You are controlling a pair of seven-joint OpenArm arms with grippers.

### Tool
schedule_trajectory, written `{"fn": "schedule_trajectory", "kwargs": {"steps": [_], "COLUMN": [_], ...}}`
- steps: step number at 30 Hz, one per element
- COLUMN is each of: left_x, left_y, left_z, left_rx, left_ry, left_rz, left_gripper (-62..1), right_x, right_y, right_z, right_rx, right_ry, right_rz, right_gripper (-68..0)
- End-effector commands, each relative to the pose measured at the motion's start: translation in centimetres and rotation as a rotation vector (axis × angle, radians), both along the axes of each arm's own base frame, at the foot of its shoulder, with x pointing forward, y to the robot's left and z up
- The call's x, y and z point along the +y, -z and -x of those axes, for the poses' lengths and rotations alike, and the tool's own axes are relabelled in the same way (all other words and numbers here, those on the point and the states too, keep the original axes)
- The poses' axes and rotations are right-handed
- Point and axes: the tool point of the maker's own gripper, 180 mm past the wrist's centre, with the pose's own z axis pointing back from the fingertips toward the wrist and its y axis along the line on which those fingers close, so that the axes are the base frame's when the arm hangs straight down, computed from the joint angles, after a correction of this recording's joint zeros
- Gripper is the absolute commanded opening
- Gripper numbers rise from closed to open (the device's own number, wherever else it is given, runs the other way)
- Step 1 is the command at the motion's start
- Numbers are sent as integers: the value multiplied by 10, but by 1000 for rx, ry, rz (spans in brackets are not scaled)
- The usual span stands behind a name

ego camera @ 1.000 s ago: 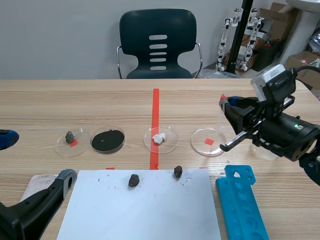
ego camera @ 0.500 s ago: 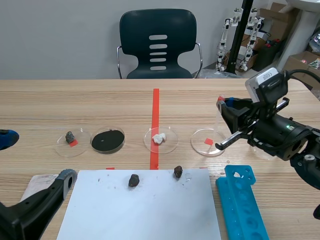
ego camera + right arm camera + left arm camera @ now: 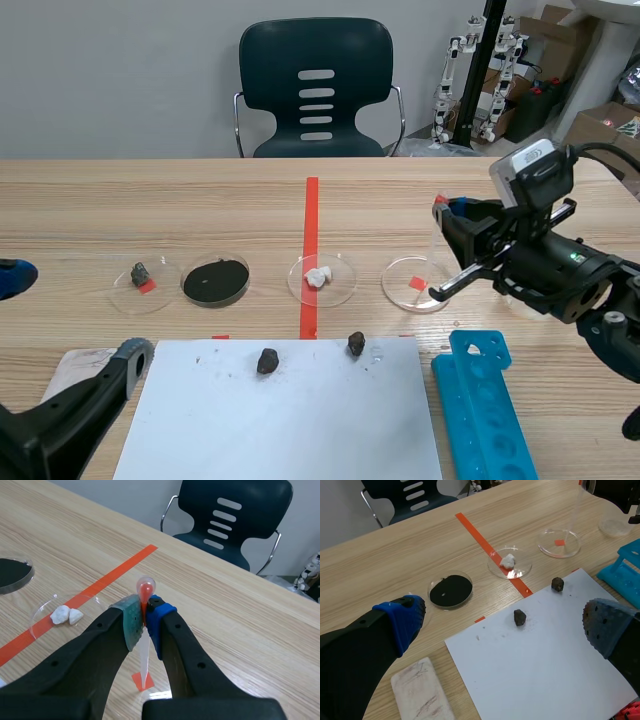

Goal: Draw acid from the petri dish

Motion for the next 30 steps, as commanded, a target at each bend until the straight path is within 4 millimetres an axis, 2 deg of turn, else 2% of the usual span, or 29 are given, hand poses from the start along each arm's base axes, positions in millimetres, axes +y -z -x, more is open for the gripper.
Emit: {"fn": "schedule_trajectory", "kwargs": {"steps": [1, 6, 30], "left_x": [1, 1, 1], "left_y": [-5, -5, -5], "left_z": [-2, -2, -2], "left_rx": [-18, -18, -18], "left_ry": [-3, -3, -3], "left_rz": [9, 9, 9], "left_gripper": [14, 14, 14], "right_x": [-3, -3, -2], "right_y": [-10, -4, -5], "right_z": [-7, -6, -6], "right_rx": [-30, -17, -23], "right_ry": [10, 12, 11], "right_rz": [-11, -6, -10], "right_gripper": [-671, -671, -671]}}
